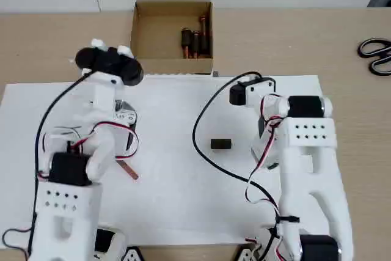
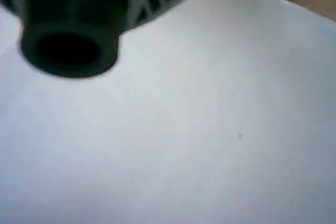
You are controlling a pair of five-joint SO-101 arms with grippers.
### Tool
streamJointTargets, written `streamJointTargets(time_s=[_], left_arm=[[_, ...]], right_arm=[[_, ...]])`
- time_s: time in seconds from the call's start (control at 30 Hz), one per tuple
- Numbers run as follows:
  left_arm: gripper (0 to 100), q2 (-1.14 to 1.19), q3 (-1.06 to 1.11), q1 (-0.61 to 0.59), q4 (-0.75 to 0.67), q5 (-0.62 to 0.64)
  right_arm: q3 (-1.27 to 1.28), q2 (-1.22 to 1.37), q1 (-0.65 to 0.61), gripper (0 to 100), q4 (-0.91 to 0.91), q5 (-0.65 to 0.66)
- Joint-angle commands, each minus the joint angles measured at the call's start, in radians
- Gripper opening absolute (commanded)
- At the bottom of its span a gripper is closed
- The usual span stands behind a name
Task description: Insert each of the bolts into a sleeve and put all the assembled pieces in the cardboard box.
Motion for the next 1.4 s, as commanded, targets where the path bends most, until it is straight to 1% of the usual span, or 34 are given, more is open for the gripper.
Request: streamJointTargets(time_s=[0.0, 0.07, 0.2, 0.33, 0.37, 0.53, 0.8, 1.03, 1.13, 1.23, 1.37], left_arm=[[1, 0.038, -0.102, -0.028, 0.101, 0.014], [1, 0.023, -0.102, -0.055, 0.103, 0.087], [1, -0.015, -0.079, -0.083, 0.103, 0.353], [1, -0.020, 0.010, -0.091, 0.107, 0.626], [1, -0.018, 0.033, -0.091, 0.109, 0.654], [1, -0.018, 0.120, -0.094, 0.130, 0.713], [1, -0.018, 0.223, -0.176, 0.123, 0.717], [1, -0.017, 0.255, -0.193, 0.114, 0.715], [7, 0.005, 0.277, -0.192, 0.075, 0.713], [13, 0.087, 0.280, -0.190, 0.077, 0.713], [13, 0.206, 0.243, -0.196, 0.072, 0.715]], right_arm=[[0.041, -0.108, 0.054, 0.4, -0.002, -0.011], [0.075, -0.162, 0.073, 0.4, -0.002, -0.011], [0.140, -0.266, 0.079, 0.4, -0.004, -0.011], [0.149, -0.341, 0.081, 0.4, -0.008, -0.011], [0.152, -0.352, 0.081, 0.4, -0.008, -0.011], [0.157, -0.374, 0.097, 0.3, -0.008, -0.011], [0.157, -0.375, 0.194, 0.3, -0.008, -0.009], [0.157, -0.375, 0.202, 0.3, -0.008, -0.009], [0.157, -0.375, 0.202, 0.3, -0.008, -0.011], [0.157, -0.375, 0.202, 0.3, -0.010, -0.011], [0.157, -0.375, 0.202, 0.3, -0.010, -0.011]])
